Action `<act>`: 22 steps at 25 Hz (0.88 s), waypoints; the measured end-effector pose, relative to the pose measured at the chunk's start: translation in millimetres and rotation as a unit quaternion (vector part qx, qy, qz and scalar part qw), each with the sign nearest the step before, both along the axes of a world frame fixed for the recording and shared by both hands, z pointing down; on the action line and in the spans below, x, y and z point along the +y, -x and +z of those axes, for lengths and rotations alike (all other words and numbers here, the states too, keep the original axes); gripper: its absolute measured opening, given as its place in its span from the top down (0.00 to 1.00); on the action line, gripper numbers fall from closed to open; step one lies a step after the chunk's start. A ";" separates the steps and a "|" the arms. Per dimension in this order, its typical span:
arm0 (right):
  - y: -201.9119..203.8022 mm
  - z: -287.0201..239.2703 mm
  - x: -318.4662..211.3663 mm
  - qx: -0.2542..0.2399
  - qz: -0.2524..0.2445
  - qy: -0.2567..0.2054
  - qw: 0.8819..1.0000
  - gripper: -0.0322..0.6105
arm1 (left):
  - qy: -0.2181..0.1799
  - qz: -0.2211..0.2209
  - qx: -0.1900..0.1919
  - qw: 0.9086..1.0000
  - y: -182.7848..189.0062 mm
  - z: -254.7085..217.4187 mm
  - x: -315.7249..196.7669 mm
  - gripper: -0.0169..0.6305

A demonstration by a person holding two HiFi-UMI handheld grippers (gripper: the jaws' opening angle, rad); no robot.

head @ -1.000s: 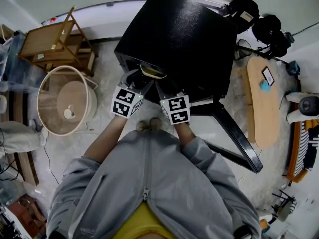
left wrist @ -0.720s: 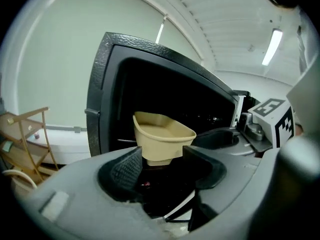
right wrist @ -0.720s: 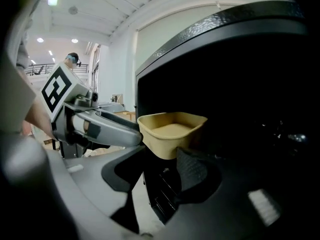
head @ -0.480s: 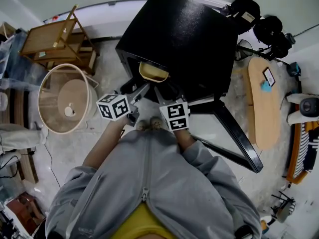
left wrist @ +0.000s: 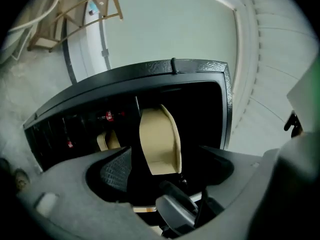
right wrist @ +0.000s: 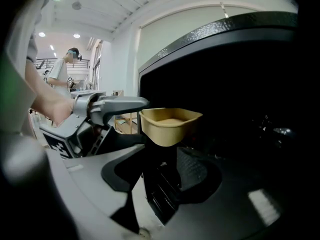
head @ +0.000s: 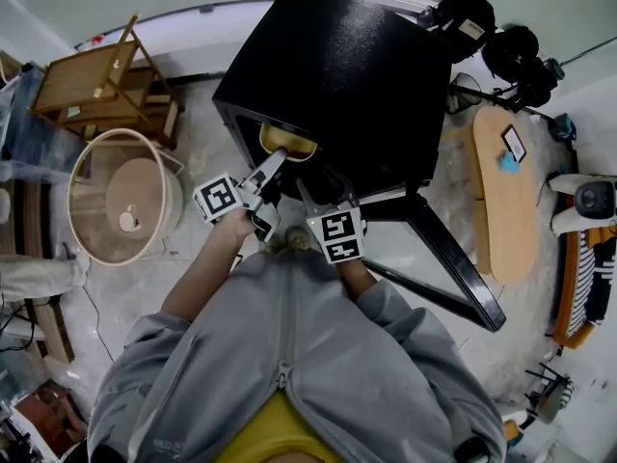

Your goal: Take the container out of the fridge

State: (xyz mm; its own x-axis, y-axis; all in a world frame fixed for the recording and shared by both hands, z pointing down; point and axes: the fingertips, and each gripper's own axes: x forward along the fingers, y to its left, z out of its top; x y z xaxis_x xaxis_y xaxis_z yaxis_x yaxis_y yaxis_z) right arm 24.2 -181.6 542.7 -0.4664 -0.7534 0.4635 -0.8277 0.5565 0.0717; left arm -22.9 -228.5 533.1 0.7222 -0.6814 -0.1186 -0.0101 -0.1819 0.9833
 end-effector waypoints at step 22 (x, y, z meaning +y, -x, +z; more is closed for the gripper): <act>-10.6 -1.3 6.4 -0.006 0.009 -0.001 1.000 0.70 | 0.032 -0.027 0.025 0.999 8.5 -8.1 13.8 0.64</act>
